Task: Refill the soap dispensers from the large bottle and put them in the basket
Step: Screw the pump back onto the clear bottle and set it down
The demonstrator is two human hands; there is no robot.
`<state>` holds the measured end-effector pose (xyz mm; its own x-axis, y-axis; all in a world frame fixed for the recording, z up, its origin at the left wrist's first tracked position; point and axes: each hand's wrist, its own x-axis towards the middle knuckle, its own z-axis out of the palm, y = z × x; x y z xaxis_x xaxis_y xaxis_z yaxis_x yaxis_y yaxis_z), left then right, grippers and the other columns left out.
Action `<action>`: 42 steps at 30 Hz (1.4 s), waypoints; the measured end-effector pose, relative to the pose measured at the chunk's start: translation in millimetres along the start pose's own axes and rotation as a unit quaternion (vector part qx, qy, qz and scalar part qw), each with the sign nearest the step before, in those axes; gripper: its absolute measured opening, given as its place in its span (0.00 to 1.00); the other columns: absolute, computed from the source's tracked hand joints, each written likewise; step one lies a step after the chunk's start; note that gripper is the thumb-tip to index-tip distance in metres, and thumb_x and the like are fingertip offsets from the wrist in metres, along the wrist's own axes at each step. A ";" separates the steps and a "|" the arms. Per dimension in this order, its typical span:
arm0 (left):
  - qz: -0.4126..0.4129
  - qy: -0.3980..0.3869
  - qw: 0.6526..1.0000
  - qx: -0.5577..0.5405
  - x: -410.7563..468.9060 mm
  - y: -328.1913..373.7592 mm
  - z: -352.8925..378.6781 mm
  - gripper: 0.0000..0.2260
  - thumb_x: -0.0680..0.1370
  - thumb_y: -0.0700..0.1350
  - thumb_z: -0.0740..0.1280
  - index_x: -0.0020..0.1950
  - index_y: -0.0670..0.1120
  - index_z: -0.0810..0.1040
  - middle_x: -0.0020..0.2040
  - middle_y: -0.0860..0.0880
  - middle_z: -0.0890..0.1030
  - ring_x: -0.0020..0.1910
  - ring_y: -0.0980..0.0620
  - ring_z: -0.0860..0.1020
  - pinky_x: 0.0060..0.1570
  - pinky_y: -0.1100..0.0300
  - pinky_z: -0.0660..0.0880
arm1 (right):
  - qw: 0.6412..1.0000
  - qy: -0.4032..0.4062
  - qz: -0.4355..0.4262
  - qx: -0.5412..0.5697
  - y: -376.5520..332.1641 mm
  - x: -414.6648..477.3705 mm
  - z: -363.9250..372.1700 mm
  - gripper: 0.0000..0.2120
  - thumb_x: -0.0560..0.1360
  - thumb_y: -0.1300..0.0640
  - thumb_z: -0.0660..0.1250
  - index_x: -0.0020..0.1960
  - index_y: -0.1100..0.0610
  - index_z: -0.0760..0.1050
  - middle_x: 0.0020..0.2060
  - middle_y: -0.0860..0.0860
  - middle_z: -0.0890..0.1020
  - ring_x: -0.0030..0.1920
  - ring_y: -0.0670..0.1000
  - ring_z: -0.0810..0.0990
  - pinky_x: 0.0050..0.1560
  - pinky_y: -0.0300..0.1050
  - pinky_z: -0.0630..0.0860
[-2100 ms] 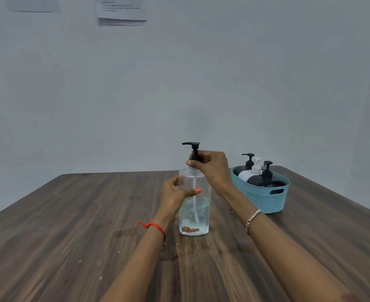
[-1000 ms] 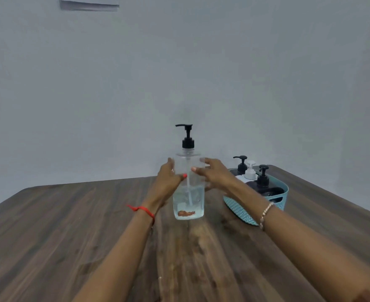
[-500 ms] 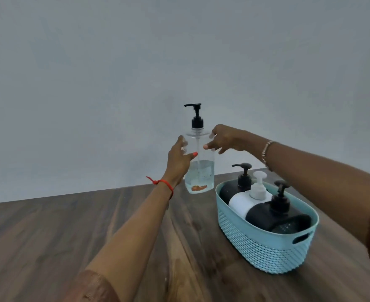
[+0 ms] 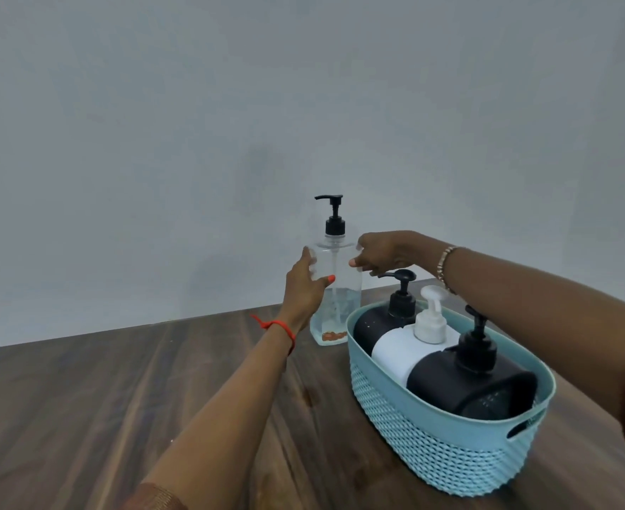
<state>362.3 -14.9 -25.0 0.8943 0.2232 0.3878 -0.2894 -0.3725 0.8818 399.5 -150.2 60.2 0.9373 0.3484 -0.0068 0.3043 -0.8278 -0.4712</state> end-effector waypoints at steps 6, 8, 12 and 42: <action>-0.052 -0.079 0.994 0.053 -10.9 31.1 -5.0 0.36 0.79 0.45 0.62 0.77 0.42 0.40 0.76 0.42 0.58 0.73 0.41 0.62 0.68 0.50 0.64 | 0.998 -0.028 0.004 0.058 -2.4 -18.4 -17.6 0.22 0.79 0.60 0.61 0.69 0.68 0.60 0.66 0.61 0.71 0.61 0.58 0.76 0.58 0.51 0.76; -0.064 -0.081 0.993 0.052 -22.3 43.7 -7.8 0.36 0.80 0.49 0.62 0.77 0.42 0.41 0.77 0.43 0.55 0.74 0.42 0.59 0.70 0.50 0.62 | 0.997 -0.037 0.001 0.072 5.5 -32.3 -31.2 0.20 0.79 0.58 0.61 0.67 0.67 0.65 0.63 0.61 0.74 0.58 0.58 0.78 0.53 0.50 0.77; -0.099 -0.067 0.993 -0.019 -69.0 65.6 -10.3 0.34 0.79 0.57 0.58 0.77 0.43 0.46 0.78 0.46 0.55 0.74 0.46 0.59 0.69 0.55 0.61 | 0.975 -0.040 -0.008 0.217 47.1 -74.6 -49.3 0.18 0.80 0.51 0.58 0.65 0.61 0.69 0.60 0.58 0.77 0.54 0.56 0.78 0.50 0.48 0.75; -0.272 0.082 0.903 -0.322 -260.7 73.5 -108.2 0.17 0.81 0.47 0.52 0.56 0.40 0.77 0.41 0.42 0.83 0.39 0.46 0.78 0.38 0.57 0.77 | 0.757 0.049 0.093 0.645 -54.9 -233.4 123.3 0.10 0.77 0.62 0.55 0.48 0.61 0.75 0.43 0.60 0.80 0.39 0.56 0.78 0.38 0.47 0.78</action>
<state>70.9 -3.0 -32.2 0.9165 0.3657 -0.1622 -0.0080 0.4221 0.9065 143.1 -131.8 -21.2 0.9709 0.1926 -0.1426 -0.1937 0.2805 -0.9401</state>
